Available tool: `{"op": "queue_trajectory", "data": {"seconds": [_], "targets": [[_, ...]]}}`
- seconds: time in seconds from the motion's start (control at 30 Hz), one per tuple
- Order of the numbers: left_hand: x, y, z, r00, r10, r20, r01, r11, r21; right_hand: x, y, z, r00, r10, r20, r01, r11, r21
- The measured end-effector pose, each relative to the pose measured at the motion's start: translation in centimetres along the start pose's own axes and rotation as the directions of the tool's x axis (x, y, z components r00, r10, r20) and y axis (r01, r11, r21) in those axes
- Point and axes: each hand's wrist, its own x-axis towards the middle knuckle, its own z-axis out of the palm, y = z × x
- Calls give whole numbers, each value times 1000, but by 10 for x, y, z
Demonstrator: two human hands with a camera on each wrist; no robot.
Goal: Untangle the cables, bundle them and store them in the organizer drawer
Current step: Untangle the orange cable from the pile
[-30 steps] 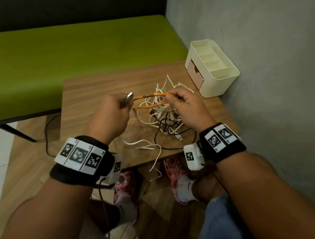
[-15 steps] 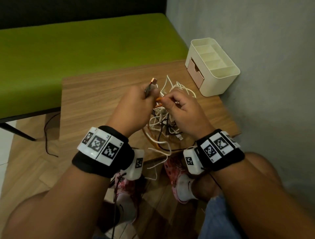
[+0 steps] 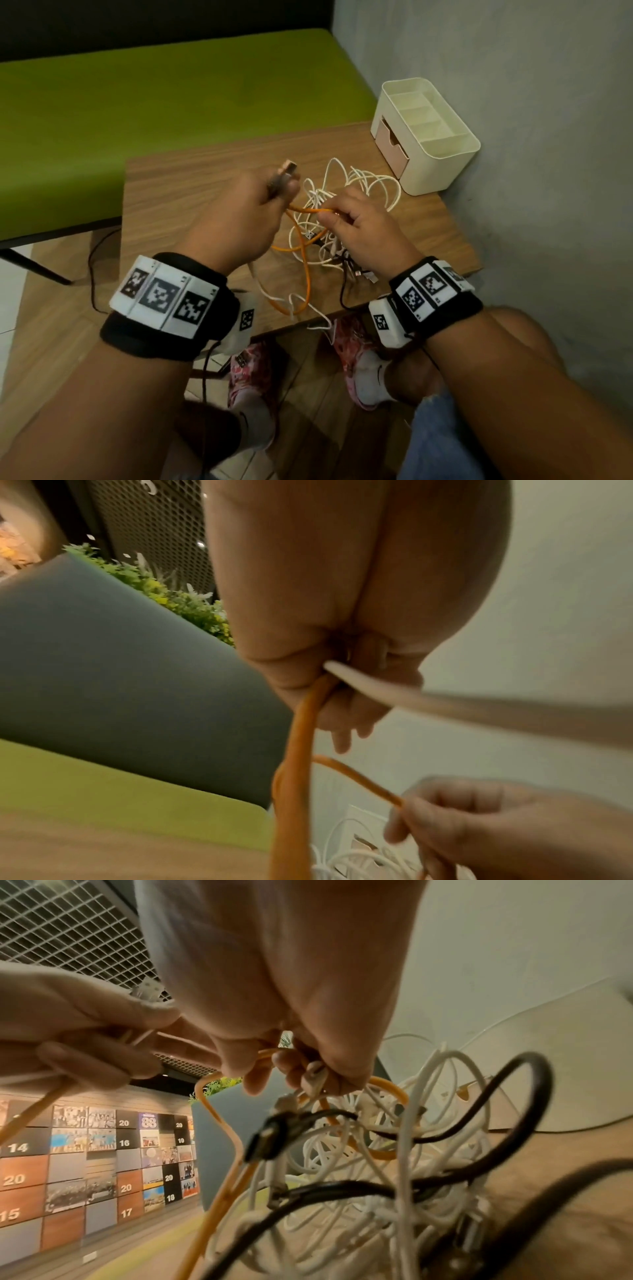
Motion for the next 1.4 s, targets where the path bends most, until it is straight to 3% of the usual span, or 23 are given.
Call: {"op": "queue_trajectory", "data": {"seconds": [0.07, 0.13, 0.27, 0.33, 0.37, 0.43, 0.63, 0.7, 0.83, 0.93, 1.03, 1.1, 1.2, 1.3, 1.4], "targets": [[-1, 4, 8, 992, 31, 125, -52, 985, 166, 2, -5, 2, 998, -27, -49, 27, 1000, 8], [-2, 4, 16, 989, 14, 148, -57, 954, 293, 2, -9, 0, 993, -62, -96, 65, 997, 28], [-1, -4, 20, 997, 21, 68, -35, 976, 216, -3, -10, -1, 993, -88, -74, 92, 994, 53], [-1, -6, 21, 999, -9, 53, 12, 999, -51, -4, -5, 0, 996, -76, -41, 79, 993, 86], [-1, -5, 20, 998, -40, 54, 53, 964, -261, -4, -1, 0, 996, -83, -23, 85, 993, 78], [-1, 0, 14, 994, -70, 79, 103, 806, -583, -1, 7, 1, 996, -94, -9, 94, 996, -1], [-15, 1, -1, 992, -13, 123, 111, 525, -844, 25, 17, -6, 994, -73, -75, 65, 992, -106], [-19, -5, -3, 992, -34, 121, 122, 498, -859, 30, 19, -10, 994, -67, -91, 57, 992, -114], [-17, -29, 0, 978, -191, 82, 195, 705, -682, 27, 21, -16, 979, -34, -203, 28, 999, -36], [-11, -42, 6, 945, -326, -10, 303, 889, -342, 15, 17, -17, 976, 23, -219, -6, 997, 79], [-5, -46, 7, 924, -361, -130, 360, 932, -33, 5, 13, -16, 982, 34, -186, -13, 994, 112], [-6, -39, 5, 923, -302, -239, 344, 925, 159, 4, 14, -15, 982, -26, -185, 40, 997, 71], [-9, -16, 3, 940, -39, -339, 172, 911, 375, 5, 15, -9, 982, -79, -169, 81, 997, 5], [-6, 6, 17, 976, 144, -166, -66, 913, 404, 7, 6, 0, 967, -167, -192, 161, 986, -46], [3, 4, 34, 994, 112, 17, -108, 896, 431, 7, -2, 2, 958, -175, -228, 173, 984, -28]]}}
